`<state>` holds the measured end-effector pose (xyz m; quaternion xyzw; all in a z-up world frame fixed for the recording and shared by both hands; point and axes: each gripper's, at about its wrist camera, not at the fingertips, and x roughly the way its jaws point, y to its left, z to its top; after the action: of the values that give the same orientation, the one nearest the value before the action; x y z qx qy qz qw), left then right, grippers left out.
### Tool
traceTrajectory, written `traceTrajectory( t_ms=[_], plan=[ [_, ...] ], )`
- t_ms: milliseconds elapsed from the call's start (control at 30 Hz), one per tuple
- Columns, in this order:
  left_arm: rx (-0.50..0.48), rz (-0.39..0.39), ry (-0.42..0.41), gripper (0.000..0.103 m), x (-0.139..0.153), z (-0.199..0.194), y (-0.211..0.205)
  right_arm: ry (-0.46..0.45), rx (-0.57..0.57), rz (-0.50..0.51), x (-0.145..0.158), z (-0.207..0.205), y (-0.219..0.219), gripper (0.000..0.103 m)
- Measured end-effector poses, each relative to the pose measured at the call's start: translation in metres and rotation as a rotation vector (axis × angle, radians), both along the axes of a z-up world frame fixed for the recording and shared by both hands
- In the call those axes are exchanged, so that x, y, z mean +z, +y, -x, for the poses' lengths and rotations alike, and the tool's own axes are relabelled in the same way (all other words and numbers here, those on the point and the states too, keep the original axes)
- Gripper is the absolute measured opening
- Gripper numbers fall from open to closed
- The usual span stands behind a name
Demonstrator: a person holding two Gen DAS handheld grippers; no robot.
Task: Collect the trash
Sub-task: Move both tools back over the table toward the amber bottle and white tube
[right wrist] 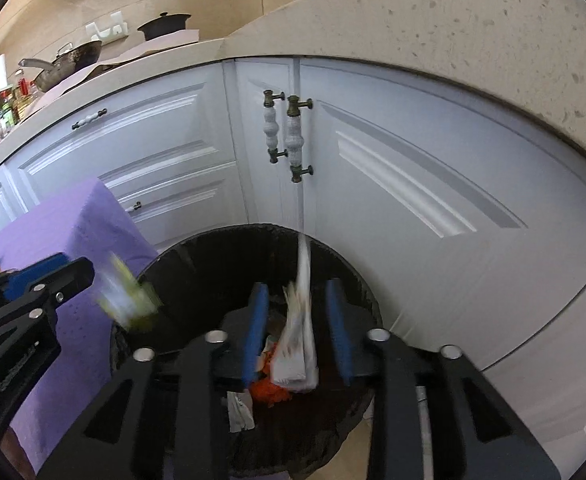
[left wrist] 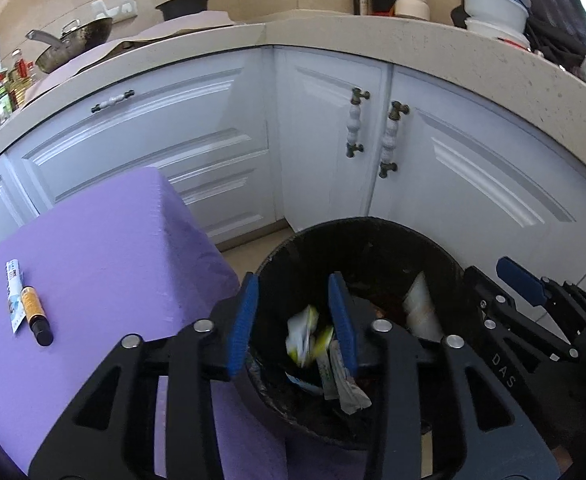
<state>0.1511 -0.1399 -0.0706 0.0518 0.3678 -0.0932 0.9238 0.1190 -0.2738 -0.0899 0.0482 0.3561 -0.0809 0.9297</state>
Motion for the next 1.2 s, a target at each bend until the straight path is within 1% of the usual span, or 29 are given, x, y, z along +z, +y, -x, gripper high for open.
traceTrajectory(
  t_ms=[100,233,367,433,500,600,767,800,867,1200],
  plan=[
    [0.017,0.008,0.002,0.039,0.003,0.0,0.007,0.003,0.0,0.003,0.0,-0.001,0.0,0.035],
    [0.035,0.02,-0.01,0.04,0.01,0.003,0.017,-0.001,0.008,0.011,0.002,0.0,0.005,0.036],
    [0.053,0.026,-0.028,0.041,0.019,0.009,0.029,-0.011,0.014,0.013,0.007,0.002,0.01,0.041],
    [0.07,0.03,-0.04,0.043,0.024,0.013,0.037,-0.02,0.018,0.015,0.011,0.002,0.013,0.042],
    [0.088,0.03,-0.054,0.047,0.029,0.017,0.047,-0.03,0.028,0.016,0.016,0.002,0.018,0.042],
    [0.123,0.025,-0.073,0.048,0.035,0.023,0.067,-0.047,0.052,0.015,0.023,0.003,0.028,0.043],
    [0.222,0.021,-0.082,0.05,0.042,0.036,0.117,-0.064,0.119,0.002,0.032,-0.001,0.055,0.046],
    [0.241,0.017,-0.083,0.053,0.043,0.039,0.127,-0.066,0.132,0.002,0.033,-0.003,0.061,0.046],
    [0.291,0.009,-0.088,0.056,0.045,0.046,0.149,-0.068,0.167,0.0,0.035,-0.005,0.076,0.047],
    [0.526,-0.01,-0.076,0.058,0.043,0.083,0.262,-0.058,0.413,-0.018,0.038,-0.02,0.183,0.047]
  ],
)
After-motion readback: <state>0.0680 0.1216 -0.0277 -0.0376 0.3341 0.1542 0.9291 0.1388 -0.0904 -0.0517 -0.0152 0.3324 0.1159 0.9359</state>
